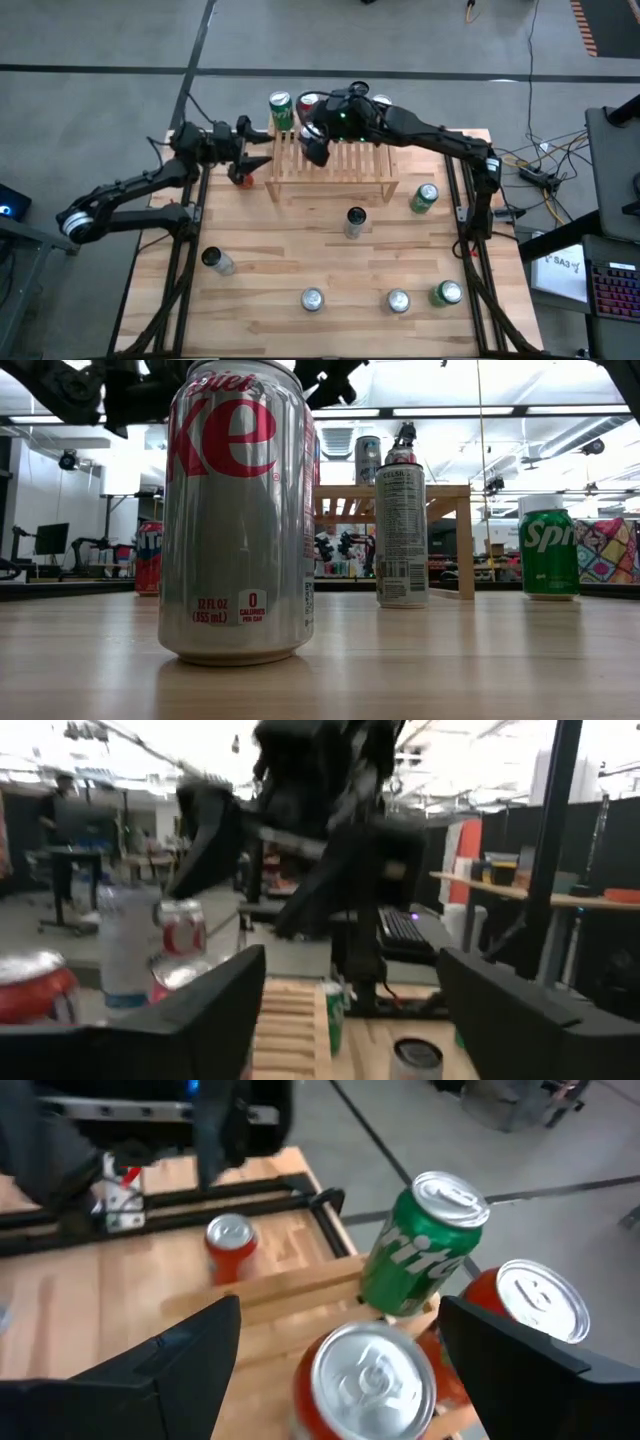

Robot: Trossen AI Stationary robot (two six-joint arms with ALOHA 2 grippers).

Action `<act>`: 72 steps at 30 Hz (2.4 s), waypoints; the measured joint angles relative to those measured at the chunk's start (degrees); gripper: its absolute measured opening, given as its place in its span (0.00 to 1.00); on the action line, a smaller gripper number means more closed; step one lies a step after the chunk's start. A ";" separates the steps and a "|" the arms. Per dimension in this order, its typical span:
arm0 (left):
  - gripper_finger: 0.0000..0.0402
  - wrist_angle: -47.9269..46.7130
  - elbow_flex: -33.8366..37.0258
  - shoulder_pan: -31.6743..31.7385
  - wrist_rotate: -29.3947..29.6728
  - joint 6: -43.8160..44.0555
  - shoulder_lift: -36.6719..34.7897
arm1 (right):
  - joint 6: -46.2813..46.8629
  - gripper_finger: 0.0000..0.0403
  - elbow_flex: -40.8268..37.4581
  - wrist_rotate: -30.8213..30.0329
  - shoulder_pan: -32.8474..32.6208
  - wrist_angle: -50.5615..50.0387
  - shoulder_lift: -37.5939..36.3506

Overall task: Place canned beverage on shelf
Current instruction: Put the bottom red soda can aligned with the other red soda can on the shelf

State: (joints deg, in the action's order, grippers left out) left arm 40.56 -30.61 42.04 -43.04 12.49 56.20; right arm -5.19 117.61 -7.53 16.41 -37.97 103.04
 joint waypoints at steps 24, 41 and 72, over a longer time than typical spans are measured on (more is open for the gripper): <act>0.01 0.36 -0.42 -3.38 1.91 -4.33 9.34 | 1.83 0.04 -4.63 7.43 -0.78 -12.28 0.04; 0.00 0.56 -0.44 -3.38 1.96 -4.81 9.32 | 0.20 0.02 -7.86 -0.02 0.04 -5.64 0.15; 0.00 0.52 -0.44 -3.38 1.99 -4.74 9.34 | -0.90 0.02 -8.94 -0.17 2.77 0.78 2.08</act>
State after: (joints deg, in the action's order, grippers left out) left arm 41.08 -31.05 38.65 -41.06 7.75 65.53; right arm -6.09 108.68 -7.70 19.18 -37.19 105.12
